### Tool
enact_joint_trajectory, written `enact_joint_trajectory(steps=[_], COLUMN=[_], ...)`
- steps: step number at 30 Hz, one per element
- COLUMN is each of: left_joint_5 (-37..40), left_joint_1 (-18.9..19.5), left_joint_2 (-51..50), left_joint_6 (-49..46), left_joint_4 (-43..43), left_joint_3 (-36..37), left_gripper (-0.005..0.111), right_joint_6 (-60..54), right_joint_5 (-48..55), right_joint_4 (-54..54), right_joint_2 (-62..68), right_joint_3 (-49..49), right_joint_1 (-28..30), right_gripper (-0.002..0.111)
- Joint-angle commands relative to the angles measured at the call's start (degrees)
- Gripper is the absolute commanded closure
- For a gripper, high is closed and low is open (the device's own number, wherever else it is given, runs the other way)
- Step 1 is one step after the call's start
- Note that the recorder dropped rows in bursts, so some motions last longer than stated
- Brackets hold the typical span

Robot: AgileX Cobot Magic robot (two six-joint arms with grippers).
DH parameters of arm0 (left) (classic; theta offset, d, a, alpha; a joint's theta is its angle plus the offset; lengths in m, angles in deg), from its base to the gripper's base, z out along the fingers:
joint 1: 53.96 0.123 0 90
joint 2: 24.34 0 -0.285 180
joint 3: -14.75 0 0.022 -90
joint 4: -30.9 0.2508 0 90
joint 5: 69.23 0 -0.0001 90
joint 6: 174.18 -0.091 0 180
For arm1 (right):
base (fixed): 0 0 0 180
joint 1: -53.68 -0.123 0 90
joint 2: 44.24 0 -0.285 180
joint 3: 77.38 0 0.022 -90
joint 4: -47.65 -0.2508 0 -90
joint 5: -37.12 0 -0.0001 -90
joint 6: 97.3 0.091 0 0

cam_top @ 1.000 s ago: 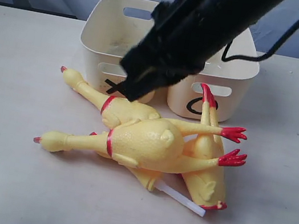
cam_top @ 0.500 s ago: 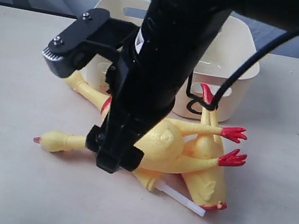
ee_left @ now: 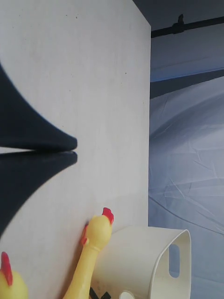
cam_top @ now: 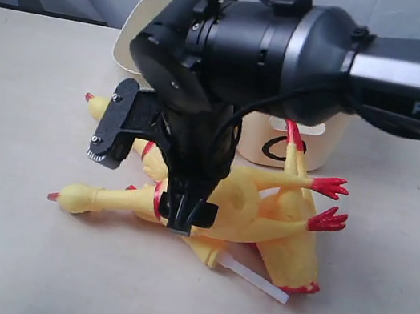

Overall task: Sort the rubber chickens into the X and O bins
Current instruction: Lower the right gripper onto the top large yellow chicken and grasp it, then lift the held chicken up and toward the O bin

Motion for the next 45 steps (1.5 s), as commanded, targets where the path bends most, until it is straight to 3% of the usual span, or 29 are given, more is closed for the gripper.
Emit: enact_joint_trajectory(steps=[1,4,6,8,9,11,14,25,31,38,45], left_joint_5=[-0.8,-0.8,-0.8,-0.8,-0.8,-0.8,-0.8,-0.8,-0.8,-0.8,-0.8], left_joint_1=[-0.2,-0.2,-0.2,-0.2,-0.2,-0.2,-0.2,-0.2,-0.2,-0.2,-0.2], left_joint_2=[0.3,0.3,0.3,0.3,0.3,0.3,0.3,0.3,0.3,0.3,0.3], left_joint_6=[0.2,0.2,0.2,0.2,0.2,0.2,0.2,0.2,0.2,0.2,0.2], left_joint_4=[0.0,0.0,0.0,0.0,0.0,0.0,0.0,0.0,0.0,0.0,0.0], left_joint_3=[-0.1,-0.1,-0.1,-0.1,-0.1,-0.1,-0.1,-0.1,-0.1,-0.1,-0.1], left_gripper=[0.107,0.107,0.107,0.107,0.107,0.107,0.107,0.107,0.107,0.107,0.107], right_joint_6=[0.4,0.6,0.8,0.8,1.2,3.3,3.3,6.6,23.2,38.1,38.1], right_joint_5=[-0.2,2.9,5.6,5.6,5.6,5.6,5.6,5.6,5.6,-5.7,0.1], right_joint_4=[2.0,-0.6,-0.4,1.5,3.3,5.5,4.7,6.2,23.2,15.4,15.5], right_joint_2=[3.9,7.1,8.9,9.8,9.8,8.6,6.4,-3.1,-6.8,-11.7,-13.2], right_joint_3=[-0.2,-0.2,-0.2,-0.2,-0.2,0.4,3.4,21.6,22.1,22.0,18.9], right_joint_1=[0.1,0.1,0.0,-0.5,-0.8,-1.3,-2.8,-7.9,-4.5,5.3,13.0], right_gripper=[0.023,0.026,0.042,0.082,0.111,0.103,0.109,0.109,0.109,0.109,0.109])
